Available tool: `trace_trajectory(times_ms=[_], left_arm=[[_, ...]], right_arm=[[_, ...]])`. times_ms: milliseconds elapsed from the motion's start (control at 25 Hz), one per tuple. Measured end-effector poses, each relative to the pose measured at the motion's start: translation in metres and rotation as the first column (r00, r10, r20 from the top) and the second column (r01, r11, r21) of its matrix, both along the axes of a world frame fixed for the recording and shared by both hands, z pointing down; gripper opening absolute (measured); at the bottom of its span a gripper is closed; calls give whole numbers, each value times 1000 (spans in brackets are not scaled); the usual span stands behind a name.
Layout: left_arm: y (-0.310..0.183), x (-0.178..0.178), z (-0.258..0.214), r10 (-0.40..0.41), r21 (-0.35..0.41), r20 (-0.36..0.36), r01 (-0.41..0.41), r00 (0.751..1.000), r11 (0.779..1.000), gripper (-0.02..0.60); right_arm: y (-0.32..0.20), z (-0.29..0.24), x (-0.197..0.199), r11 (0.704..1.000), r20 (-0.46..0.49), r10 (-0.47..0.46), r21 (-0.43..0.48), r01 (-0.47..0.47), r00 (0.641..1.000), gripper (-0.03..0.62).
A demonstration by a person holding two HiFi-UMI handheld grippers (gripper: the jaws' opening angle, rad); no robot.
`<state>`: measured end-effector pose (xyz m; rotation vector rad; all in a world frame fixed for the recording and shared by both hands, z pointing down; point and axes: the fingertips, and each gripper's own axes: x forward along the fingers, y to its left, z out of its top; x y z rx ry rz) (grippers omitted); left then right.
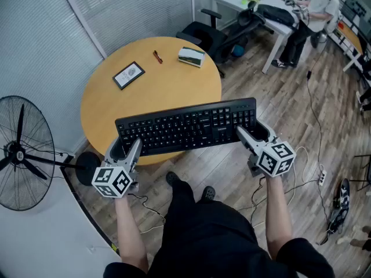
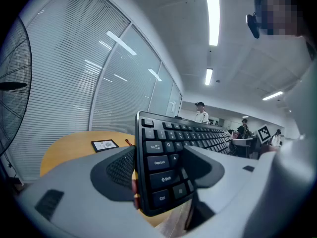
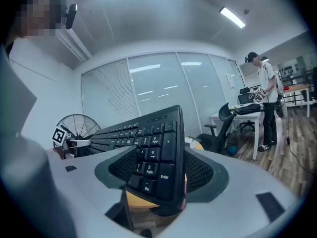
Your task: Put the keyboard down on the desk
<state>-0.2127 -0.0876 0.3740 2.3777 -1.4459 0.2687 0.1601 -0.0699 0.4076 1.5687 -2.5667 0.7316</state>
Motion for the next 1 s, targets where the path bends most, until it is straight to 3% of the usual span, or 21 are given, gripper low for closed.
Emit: trace_trajectory(times_ms=[720,1000], left_arm=[[-1,1,0,-11,13,-10,11,1000,1000,284],[5,2,9,-27,-16,-13,27,1000,1000,284]], right_arm=[[-2,-2,1,1000,8,3,-27,-3,1000,304],[-3,3,2,999,-3,-14,-35,14,1000,305]])
